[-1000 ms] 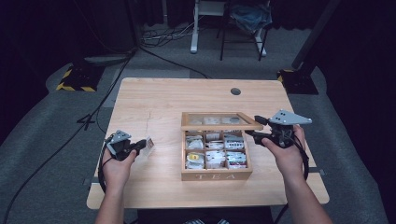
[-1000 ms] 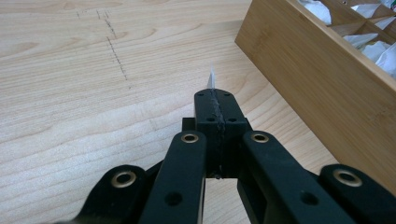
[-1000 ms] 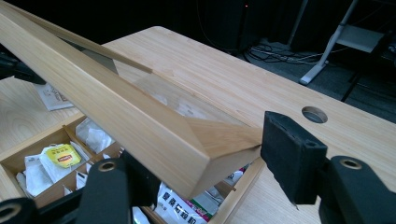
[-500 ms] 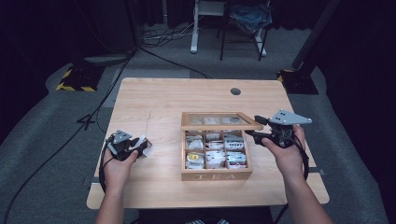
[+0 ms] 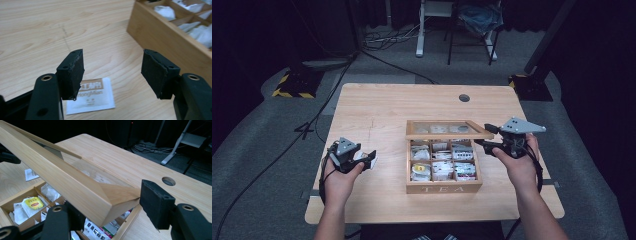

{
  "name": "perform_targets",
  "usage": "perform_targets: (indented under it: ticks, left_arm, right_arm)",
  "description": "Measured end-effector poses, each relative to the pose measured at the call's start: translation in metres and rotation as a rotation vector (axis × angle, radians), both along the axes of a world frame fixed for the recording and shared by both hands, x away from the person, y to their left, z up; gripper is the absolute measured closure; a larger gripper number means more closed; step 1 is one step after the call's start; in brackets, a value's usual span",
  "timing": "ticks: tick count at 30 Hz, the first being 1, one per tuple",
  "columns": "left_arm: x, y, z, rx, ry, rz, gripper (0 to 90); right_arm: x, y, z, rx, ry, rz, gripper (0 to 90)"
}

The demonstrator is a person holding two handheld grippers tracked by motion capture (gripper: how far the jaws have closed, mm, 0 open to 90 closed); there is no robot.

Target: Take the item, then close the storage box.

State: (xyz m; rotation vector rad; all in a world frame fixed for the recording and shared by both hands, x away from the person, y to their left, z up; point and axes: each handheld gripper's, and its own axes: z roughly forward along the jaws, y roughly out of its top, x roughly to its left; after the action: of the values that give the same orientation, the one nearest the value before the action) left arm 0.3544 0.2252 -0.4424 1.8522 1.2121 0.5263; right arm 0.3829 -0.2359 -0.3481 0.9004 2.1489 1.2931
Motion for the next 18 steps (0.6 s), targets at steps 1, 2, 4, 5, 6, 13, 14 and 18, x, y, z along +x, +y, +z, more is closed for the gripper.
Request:
perform_targets:
  ticks: [1, 2, 4, 5, 6, 13, 14, 18]
  left_arm:
    - [-0.001, -0.003, 0.002, 0.006, -0.005, -0.014, 35.1]
    - [-0.002, -0.007, 0.005, 0.01, -0.003, -0.028, 34.6]
    - [-0.005, -0.014, 0.009, 0.011, -0.01, -0.056, 34.3]
    - [-0.007, -0.018, 0.011, 0.014, -0.011, -0.069, 34.2]
    - [-0.008, -0.021, 0.013, 0.019, -0.013, -0.083, 34.0]
    - [-0.015, -0.046, 0.018, 0.015, 0.013, -0.213, 32.2]
    - [-0.015, -0.049, 0.017, 0.02, 0.018, -0.232, 31.9]
    - [-0.015, -0.058, 0.011, 0.047, 0.054, -0.275, 31.4]
  right_arm:
    - [0.0, 0.0, 0.0, 0.0, 0.0, 0.0, 41.8]
    - [0.0, 0.0, 0.0, -0.001, 0.0, 0.001, 41.7]
    - [0.0, 0.0, 0.0, 0.0, 0.001, 0.002, 41.7]
    - [0.0, 0.0, 0.0, 0.001, 0.001, 0.002, 41.7]
    - [0.001, 0.0, 0.0, 0.002, 0.002, 0.003, 41.6]
    - [0.0, -0.001, 0.001, 0.005, 0.009, 0.006, 41.7]
    - [0.0, -0.002, 0.001, 0.006, 0.011, 0.008, 41.7]
    - [-0.001, -0.004, 0.002, 0.011, 0.028, 0.02, 41.8]
